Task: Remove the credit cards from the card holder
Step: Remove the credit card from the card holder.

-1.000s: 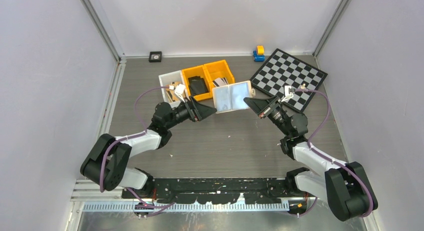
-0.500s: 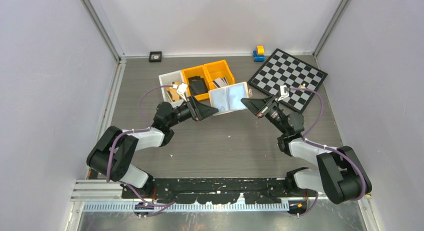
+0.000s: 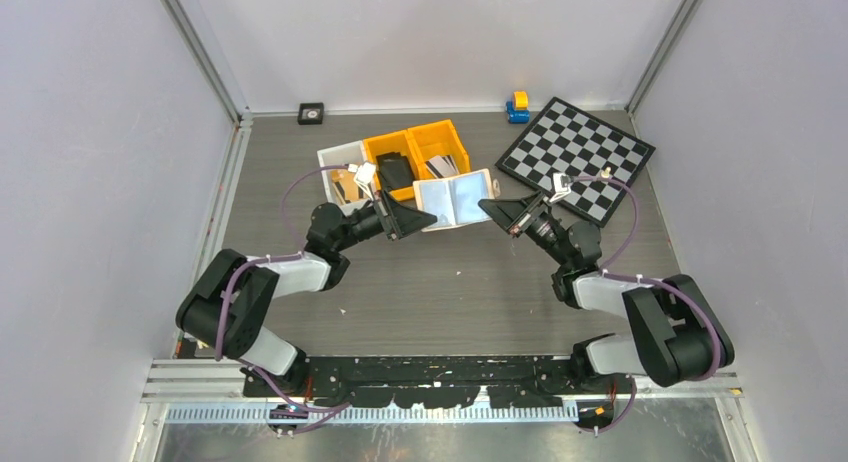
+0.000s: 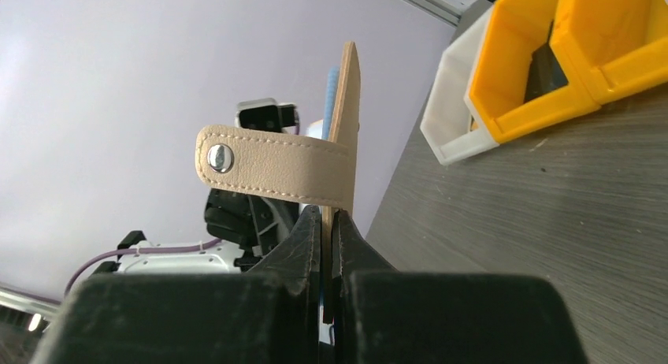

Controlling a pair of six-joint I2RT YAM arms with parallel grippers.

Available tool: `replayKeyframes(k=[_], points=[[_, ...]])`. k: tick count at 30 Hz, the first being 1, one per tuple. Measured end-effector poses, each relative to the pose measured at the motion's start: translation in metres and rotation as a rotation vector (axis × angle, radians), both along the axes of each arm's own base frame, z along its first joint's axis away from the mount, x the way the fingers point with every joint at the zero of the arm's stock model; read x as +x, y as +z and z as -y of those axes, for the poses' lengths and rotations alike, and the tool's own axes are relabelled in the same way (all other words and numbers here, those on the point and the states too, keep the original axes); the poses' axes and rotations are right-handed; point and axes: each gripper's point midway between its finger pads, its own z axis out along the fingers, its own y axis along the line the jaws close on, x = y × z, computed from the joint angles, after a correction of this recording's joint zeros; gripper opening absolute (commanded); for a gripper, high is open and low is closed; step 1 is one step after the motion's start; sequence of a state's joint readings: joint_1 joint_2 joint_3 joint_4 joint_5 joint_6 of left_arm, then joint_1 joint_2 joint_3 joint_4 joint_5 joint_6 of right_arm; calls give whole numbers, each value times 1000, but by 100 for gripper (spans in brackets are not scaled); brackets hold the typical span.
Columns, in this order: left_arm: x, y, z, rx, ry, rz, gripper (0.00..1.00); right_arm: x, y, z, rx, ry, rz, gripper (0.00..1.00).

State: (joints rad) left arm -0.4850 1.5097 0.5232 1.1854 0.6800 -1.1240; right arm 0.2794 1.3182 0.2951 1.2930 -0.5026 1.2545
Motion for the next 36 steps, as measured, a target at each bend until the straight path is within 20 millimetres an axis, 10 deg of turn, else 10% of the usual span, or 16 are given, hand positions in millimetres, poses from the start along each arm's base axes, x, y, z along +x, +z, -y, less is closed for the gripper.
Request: replayKeyframes(k=[9, 16, 22, 31, 36], points=[[2, -3, -2, 23, 15, -3, 0, 12, -28, -4, -26, 3, -83, 2], [3, -8, -5, 61, 41, -18, 0, 14, -31, -6, -34, 12, -87, 37], [2, -9, -4, 63, 34, -28, 0, 15, -36, -7, -40, 17, -91, 48], [1, -9, -4, 61, 29, -28, 0, 17, -41, -15, -53, 48, -91, 53], [1, -8, -4, 60, 27, -28, 0, 17, -46, -20, -59, 70, -98, 38]])
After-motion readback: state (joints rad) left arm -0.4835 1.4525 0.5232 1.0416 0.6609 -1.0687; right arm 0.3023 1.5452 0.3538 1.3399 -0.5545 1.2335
